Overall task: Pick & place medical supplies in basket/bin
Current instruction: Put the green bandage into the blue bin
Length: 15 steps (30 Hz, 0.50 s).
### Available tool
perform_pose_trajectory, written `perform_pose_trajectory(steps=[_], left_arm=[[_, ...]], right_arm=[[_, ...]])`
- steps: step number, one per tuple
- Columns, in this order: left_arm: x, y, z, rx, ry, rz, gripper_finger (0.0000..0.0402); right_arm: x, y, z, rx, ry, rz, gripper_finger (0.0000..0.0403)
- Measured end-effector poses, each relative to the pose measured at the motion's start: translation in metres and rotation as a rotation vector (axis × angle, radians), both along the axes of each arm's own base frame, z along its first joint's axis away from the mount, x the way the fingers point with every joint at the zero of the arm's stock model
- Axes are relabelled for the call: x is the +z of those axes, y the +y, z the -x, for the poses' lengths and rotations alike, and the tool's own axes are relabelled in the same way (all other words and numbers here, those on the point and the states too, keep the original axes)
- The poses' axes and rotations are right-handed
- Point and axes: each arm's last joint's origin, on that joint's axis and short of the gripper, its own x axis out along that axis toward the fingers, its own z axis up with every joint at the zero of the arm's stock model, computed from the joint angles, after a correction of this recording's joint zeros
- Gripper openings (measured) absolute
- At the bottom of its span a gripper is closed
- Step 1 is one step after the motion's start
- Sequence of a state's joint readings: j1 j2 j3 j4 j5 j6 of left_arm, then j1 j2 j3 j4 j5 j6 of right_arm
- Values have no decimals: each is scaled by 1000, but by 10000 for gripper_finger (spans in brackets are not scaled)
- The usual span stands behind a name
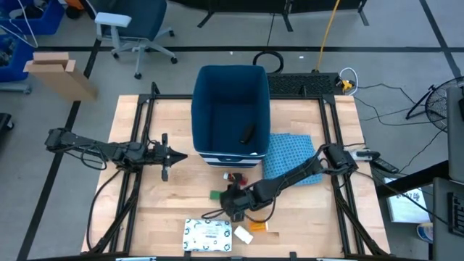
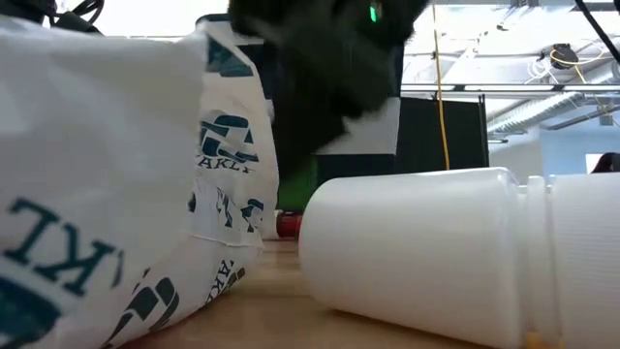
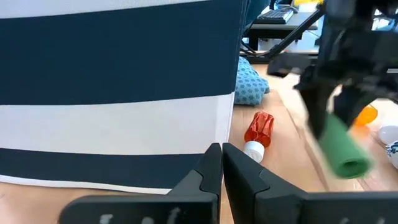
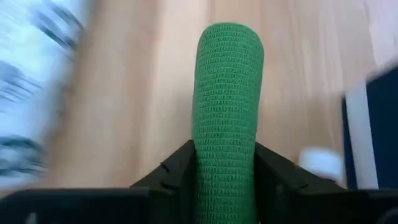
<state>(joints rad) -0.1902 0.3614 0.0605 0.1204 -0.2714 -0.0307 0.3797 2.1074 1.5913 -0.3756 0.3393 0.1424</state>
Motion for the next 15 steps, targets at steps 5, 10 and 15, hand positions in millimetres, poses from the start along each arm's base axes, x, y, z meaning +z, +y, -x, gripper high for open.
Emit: perform_pose_trajectory(steps=[5,10,15], left_arm=[[-1,0,0,0,14,-2,19],[-1,0,0,0,14,-2,19],[-1,0,0,-1,15,-2,19]], right_arm=[[45,-4,8,133,-66,-57,93],[97,-11,31,270,-180,-153,94],[141,-28,75,449,-329,-291,95]])
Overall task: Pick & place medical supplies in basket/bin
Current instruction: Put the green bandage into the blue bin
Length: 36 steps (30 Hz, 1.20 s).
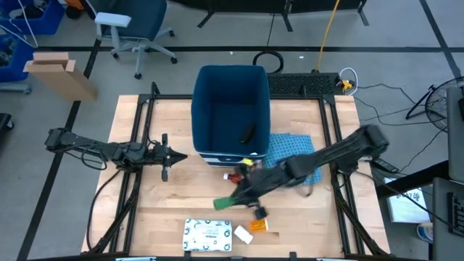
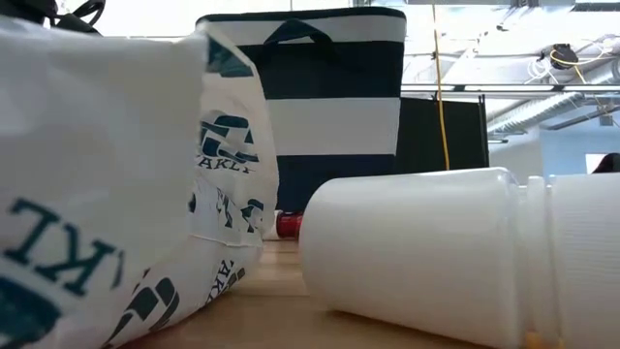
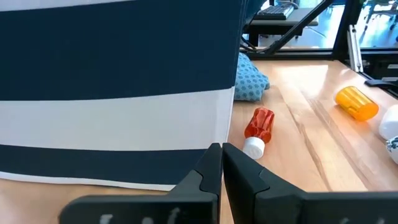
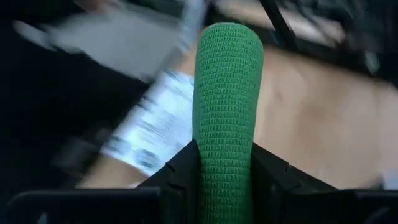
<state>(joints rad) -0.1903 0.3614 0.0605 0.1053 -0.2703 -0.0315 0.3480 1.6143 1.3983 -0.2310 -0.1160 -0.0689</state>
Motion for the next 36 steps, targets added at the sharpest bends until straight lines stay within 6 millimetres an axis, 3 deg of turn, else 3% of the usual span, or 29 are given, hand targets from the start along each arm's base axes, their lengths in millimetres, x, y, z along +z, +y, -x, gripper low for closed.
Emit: perform_pose_trajectory(steps=[3,7,12,16,28,30,36], left_arm=[[0,0,0,0,0,0,19],[0,0,0,1,1,8,19],[0,0,0,4,-2,18,19],[0,0,0,6,-3,31,19],[0,0,0,7,-3,37,19],[0,0,0,7,-3,37,19],[0,0,0,3,-2,38,19]], right_arm=[[19,-12,34,88,-124,-106,95],[22,-30,84,90,-246,-174,95],[3,-51,134,77,-384,-227,94],[-26,-61,162,75,-481,-271,88],[-114,-78,203,-44,-592,-369,87],[-122,-81,208,-69,-616,-390,87],[-117,-82,207,-85,-633,-451,86]])
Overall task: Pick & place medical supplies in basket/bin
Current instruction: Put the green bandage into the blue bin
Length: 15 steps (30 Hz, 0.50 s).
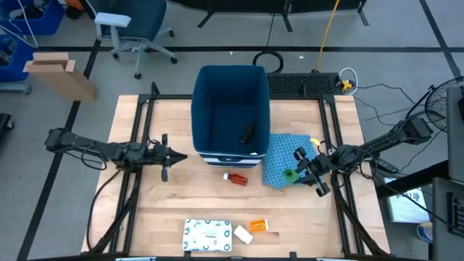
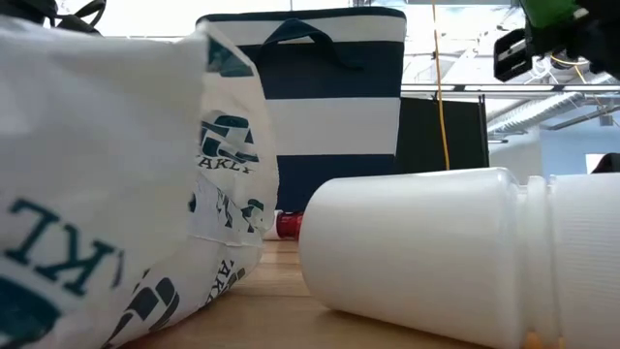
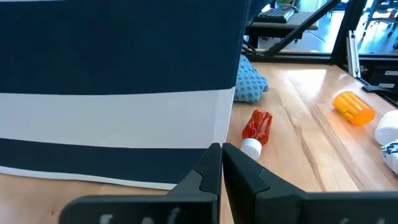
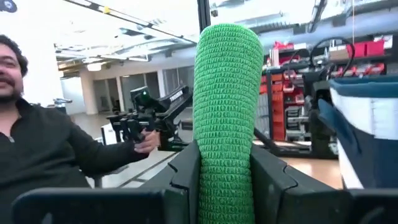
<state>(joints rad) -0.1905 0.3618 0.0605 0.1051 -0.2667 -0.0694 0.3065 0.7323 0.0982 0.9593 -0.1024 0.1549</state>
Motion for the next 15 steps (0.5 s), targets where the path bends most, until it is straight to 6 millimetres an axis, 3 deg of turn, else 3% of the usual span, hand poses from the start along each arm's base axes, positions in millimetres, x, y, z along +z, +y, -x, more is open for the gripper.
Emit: perform_pose_trajectory(steps=[3,9,15], left_arm=[[0,0,0,-1,-2,-3,19],[1,0,0,1,-10,-17,19],[1,0,0,-1,-9,-29,19]], right_arm=[[24,0,-12,-21,30,-16,86],[96,-5,-51,-169,265,24,86],[176,-33,-77,-351,344,116,86]])
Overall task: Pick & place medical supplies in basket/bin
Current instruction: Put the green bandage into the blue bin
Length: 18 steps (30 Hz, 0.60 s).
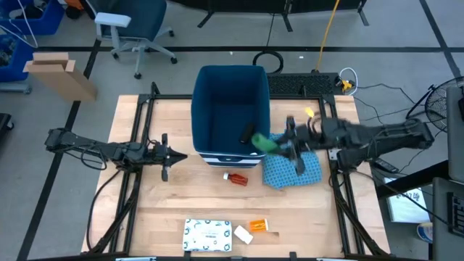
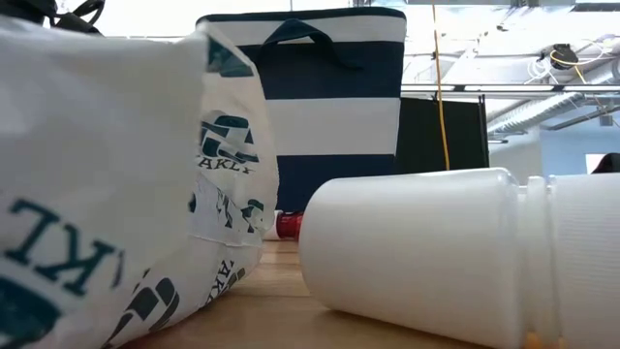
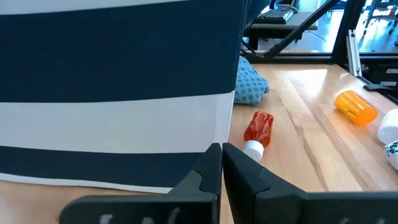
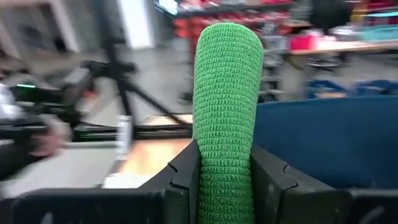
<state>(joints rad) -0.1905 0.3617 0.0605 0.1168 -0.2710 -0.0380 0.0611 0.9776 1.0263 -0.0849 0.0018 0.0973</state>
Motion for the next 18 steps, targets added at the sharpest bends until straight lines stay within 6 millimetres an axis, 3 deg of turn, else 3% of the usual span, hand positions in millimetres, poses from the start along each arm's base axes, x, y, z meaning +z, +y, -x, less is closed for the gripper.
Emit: perform_pose_trajectory(steps=[5,9,13,18], left_arm=[[-1,0,0,-1,8,-1,19],[-2,0,0,-2,19,-11,19],[-2,0,0,-4,18,-20,19],[-2,0,0,-6,19,-36,19]], right_arm=[[36,-43,-19,-198,33,78,86],[39,-79,-42,-247,93,87,86],[27,-109,-72,-234,175,85,86],[-6,-130,-107,-211,298,187,86]])
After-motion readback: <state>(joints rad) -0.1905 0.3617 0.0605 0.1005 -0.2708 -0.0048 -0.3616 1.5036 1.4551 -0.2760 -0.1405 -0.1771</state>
